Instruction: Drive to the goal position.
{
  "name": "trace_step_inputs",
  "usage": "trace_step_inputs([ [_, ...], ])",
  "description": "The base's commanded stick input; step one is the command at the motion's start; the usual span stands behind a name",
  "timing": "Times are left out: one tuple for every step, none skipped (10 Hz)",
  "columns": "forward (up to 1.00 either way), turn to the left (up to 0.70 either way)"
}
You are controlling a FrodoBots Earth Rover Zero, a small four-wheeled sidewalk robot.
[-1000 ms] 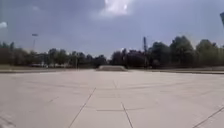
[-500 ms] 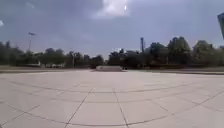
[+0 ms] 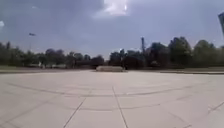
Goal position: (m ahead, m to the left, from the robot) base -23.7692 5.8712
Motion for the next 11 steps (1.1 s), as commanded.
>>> trace_step_inputs([
  [0.7,0.0],
  [0.7,0.0],
  [0.7,0.0],
  [0.7,0.0],
  [0.7,0.0],
  [0.7,0.0],
  [0.7,0.0],
  [0.7,0.0],
  [0.7,0.0],
  [0.7,0.0],
  [0.7,0.0],
])
